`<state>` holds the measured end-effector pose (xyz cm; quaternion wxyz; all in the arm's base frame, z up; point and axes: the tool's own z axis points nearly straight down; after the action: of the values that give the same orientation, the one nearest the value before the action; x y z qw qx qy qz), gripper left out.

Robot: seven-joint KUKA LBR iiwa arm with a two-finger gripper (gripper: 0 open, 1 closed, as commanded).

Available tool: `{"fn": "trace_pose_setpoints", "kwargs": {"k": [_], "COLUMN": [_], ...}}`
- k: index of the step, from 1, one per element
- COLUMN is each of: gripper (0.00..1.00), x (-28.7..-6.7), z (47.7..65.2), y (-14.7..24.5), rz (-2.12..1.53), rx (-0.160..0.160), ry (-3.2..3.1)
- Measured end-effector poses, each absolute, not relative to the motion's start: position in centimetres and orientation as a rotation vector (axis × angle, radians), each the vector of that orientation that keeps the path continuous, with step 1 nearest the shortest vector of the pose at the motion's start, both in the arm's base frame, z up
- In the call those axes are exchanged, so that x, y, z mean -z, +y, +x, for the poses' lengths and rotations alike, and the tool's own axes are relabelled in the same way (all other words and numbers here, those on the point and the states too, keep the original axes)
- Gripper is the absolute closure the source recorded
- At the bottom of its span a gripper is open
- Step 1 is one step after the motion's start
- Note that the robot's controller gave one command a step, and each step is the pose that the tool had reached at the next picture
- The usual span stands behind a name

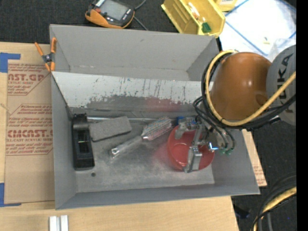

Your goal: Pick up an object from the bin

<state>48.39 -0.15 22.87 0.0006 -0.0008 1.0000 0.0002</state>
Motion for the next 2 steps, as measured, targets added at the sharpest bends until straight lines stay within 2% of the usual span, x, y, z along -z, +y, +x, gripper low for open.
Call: {"fn": "trace_pose_setpoints", "kwargs": {"k": [1, 2], "gripper": [0.0, 0.0], "x": [-22.9, -18.8], "z": [48.4, 49.1], "y": [-0.1, -0.1], "rz": [-0.003, 0.07], "rx": [-0.001, -0.003], "ry": [3.14, 3.142]}}
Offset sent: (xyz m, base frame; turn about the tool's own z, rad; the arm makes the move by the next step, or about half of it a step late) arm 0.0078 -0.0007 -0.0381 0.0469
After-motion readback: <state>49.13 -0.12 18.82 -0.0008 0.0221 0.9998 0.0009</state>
